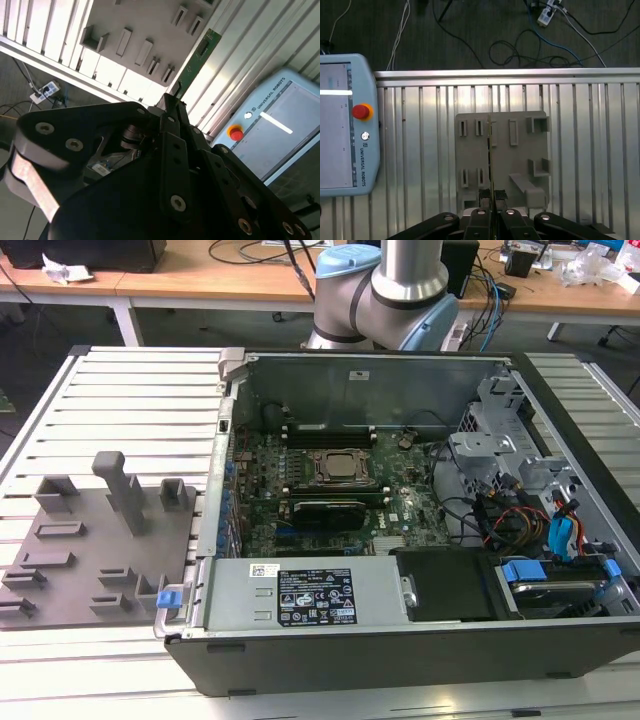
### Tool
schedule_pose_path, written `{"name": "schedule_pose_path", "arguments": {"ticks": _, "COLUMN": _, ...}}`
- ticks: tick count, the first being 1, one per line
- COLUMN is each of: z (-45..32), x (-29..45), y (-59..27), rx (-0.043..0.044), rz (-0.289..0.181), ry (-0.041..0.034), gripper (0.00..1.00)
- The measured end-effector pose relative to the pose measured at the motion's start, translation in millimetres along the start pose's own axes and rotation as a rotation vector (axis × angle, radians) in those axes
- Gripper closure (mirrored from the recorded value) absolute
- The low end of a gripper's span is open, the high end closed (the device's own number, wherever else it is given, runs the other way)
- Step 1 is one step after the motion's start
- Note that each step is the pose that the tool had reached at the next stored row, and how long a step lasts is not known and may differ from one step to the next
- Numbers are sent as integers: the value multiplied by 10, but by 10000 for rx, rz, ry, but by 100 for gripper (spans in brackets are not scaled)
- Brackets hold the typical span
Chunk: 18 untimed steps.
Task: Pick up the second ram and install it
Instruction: 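Pick up the second ram and move it above second insertion slot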
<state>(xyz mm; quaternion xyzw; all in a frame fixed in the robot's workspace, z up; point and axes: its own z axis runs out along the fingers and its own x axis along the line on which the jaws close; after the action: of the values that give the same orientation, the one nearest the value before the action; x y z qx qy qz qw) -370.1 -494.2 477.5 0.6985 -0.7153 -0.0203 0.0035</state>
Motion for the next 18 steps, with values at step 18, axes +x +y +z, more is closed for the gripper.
{"name": "schedule_pose_path", "arguments": {"ticks": 18, "z": -359, "x": -8, "y": 12, "rx": 0, "rz": 0, "ry": -3, "gripper": 86}}
